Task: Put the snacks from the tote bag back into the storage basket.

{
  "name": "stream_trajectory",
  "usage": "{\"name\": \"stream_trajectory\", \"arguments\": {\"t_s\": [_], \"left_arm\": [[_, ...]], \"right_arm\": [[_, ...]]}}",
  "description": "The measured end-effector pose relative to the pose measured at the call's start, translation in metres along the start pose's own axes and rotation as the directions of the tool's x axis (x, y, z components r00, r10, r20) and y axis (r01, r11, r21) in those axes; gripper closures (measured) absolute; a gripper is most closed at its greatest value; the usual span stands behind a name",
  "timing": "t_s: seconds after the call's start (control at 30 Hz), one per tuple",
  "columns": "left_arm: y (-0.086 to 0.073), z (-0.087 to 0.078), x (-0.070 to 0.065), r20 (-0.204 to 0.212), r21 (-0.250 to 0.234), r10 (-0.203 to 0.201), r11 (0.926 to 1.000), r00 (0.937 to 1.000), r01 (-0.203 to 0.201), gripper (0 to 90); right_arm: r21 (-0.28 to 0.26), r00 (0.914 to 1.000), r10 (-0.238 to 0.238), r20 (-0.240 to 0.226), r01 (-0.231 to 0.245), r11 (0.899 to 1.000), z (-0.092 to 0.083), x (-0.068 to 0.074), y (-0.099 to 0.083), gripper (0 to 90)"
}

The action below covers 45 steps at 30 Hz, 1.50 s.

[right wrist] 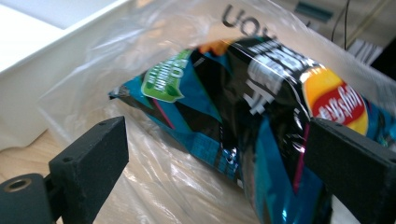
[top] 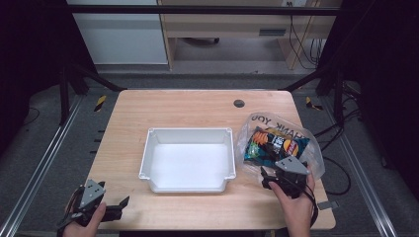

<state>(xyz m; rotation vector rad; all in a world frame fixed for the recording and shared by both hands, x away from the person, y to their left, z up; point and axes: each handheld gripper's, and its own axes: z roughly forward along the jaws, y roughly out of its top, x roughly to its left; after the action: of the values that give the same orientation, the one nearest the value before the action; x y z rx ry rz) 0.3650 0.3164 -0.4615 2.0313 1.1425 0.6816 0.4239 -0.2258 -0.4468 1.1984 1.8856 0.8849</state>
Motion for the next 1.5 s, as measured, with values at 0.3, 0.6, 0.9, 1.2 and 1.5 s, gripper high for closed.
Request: {"name": "stream_trajectory", "arguments": {"t_s": [0.3, 0.6, 0.9, 1.2, 1.5], "left_arm": [[-0.002, -0.006, -0.001, 0.000, -0.013, -0.005, 0.9999, 1.0000, 0.005, 2.7], [-0.001, -0.003, -0.003, 0.006, -0.012, 0.004, 0.9999, 1.0000, -0.004, 2.7], [-0.002, -0.001, -0.005, 0.006, 0.000, 0.010, 0.9999, 0.9999, -0.010, 2.7], [-0.001, 0.000, -0.008, 0.006, 0.001, 0.022, 0.9998, 0.9997, -0.022, 2.7], [-0.001, -0.001, -0.007, 0.013, -0.011, 0.017, 0.9998, 0.9998, -0.017, 2.7]], "right_arm": [[0.009, 0.9993, 0.037, 0.001, -0.037, 0.999, -0.004, -0.005, -0.002, 6.9], [0.024, 0.9986, 0.042, -0.032, -0.041, 0.999, -0.008, -0.008, -0.002, 5.3], [0.041, 0.9958, -0.004, -0.091, 0.008, 0.999, -0.015, -0.024, 0.007, 8.5], [0.106, 0.9809, -0.108, -0.162, 0.126, 0.986, -0.013, -0.034, 0.028, 8.6], [0.112, 0.9602, -0.175, -0.217, 0.203, 0.973, -0.019, -0.046, 0.059, 10.7]]}}
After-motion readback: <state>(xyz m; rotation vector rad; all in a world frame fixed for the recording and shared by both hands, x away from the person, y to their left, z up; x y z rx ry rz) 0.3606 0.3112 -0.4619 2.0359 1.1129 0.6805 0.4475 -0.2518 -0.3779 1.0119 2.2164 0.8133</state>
